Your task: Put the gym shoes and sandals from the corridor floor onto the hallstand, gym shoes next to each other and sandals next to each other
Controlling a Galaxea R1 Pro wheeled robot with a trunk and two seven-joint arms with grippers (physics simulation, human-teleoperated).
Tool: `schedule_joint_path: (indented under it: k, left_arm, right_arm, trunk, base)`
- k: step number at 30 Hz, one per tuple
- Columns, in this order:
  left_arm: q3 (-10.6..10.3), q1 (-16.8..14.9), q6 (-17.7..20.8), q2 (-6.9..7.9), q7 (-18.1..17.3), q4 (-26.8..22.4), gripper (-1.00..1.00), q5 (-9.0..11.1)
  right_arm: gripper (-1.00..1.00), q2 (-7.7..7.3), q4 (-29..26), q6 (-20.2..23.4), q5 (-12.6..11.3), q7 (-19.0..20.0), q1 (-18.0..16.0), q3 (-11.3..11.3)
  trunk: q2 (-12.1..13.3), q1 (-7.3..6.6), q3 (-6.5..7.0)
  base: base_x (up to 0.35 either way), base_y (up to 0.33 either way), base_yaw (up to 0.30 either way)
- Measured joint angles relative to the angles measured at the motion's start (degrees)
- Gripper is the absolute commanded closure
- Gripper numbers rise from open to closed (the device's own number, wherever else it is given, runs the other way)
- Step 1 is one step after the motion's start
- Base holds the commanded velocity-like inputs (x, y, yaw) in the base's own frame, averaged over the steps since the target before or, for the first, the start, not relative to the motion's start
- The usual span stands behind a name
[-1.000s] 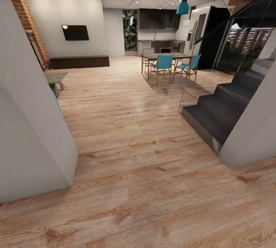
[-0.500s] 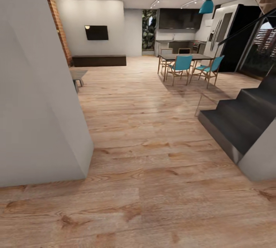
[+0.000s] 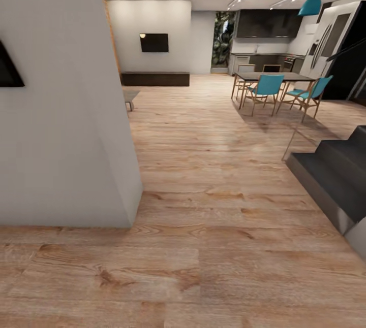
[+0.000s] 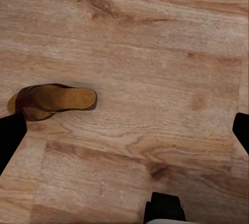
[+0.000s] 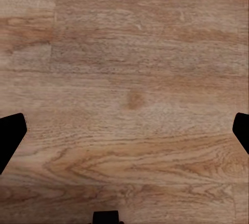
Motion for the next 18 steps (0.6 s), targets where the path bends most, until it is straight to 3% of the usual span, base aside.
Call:
schedule_joint_path:
  k: [18]
  left_arm:
    - [0.0, 0.0, 0.0, 0.04, 0.0, 0.0, -1.00, -0.1]
  right_arm:
    - [-1.00, 0.03, 0.0, 0.0, 0.0, 0.0, 0.0, 0.0]
  trunk:
    - [0.0, 0.00, -0.45]
  base:
    - [0.000, 0.000, 0.279]
